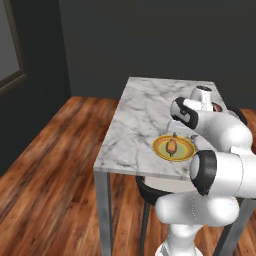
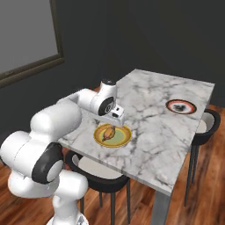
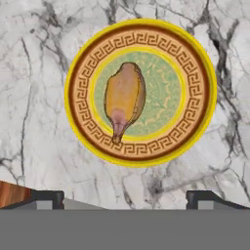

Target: Take the chicken drumsticks from the pan and place one on each plate on the dining counter.

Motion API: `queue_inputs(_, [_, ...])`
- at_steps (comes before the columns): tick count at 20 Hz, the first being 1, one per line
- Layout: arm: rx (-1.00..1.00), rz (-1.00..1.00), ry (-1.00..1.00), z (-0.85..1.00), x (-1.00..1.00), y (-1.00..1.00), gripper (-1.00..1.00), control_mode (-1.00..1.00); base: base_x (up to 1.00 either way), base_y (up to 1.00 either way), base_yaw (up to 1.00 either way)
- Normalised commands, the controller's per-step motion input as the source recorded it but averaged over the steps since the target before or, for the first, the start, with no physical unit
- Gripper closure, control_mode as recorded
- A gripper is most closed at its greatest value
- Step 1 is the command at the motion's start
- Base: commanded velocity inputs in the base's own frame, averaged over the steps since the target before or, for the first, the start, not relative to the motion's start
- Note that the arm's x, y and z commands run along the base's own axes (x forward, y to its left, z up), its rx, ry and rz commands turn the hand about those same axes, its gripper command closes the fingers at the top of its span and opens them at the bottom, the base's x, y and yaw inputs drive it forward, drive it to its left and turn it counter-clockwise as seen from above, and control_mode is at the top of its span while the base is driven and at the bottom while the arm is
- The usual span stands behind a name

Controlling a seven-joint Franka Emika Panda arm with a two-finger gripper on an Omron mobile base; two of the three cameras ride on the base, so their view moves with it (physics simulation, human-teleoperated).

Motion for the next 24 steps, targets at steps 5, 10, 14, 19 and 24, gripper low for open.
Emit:
queue_inputs(5, [-0.04,0.02,0.00,0.23,-0.69,0.03,-1.00,-1.00,0.00,0.00,0.00])
queue_inputs(10, [0.00,0.00,0.00,0.15,-0.71,0.00,-1.00,-1.00,0.00,0.00,0.00])
queue_inputs(14, [-0.02,0.00,-0.01,0.06,-0.75,0.00,-1.00,-1.00,0.00,0.00,0.00])
queue_inputs(19, [-0.01,0.00,0.00,0.02,-0.65,0.00,-1.00,-1.00,0.00,0.00,0.00])
queue_inputs(24, [0.01,0.00,-0.04,0.03,-0.13,0.00,-1.00,-1.00,0.00,0.00,0.00])
